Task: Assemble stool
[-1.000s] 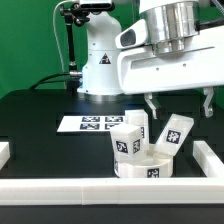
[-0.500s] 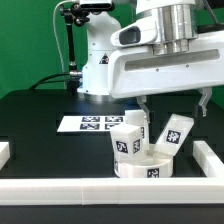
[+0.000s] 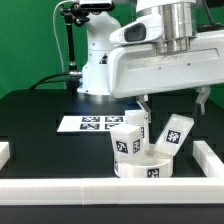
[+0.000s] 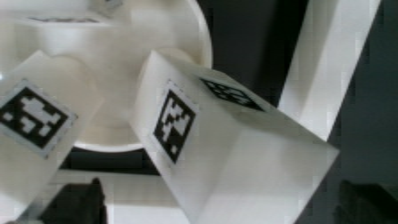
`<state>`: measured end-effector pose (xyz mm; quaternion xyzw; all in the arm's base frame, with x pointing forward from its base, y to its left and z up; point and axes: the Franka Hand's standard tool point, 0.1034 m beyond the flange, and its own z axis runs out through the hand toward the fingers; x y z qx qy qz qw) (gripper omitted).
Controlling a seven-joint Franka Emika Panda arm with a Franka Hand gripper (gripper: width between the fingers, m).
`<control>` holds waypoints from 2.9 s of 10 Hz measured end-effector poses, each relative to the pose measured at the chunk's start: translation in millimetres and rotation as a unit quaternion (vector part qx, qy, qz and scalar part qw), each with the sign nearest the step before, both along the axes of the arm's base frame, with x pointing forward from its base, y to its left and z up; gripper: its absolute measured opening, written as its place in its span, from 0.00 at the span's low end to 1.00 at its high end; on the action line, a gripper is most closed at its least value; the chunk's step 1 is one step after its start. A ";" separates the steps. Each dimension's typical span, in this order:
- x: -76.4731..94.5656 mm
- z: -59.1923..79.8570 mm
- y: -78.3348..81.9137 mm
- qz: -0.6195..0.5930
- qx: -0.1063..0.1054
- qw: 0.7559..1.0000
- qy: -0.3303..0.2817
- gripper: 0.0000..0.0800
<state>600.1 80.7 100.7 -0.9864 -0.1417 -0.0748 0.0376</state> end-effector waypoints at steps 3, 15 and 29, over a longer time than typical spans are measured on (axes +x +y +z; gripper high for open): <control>-15.9 -12.4 4.4 0.193 -0.030 0.981 0.005 0.81; -18.2 -17.7 -9.0 0.348 -0.078 0.934 0.006 0.42; -28.4 -34.7 -53.4 0.015 -0.043 0.999 -0.003 0.35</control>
Offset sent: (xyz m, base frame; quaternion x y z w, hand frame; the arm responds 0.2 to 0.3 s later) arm -0.0068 0.0111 -0.0017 0.0505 -0.0132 -0.2210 0.9739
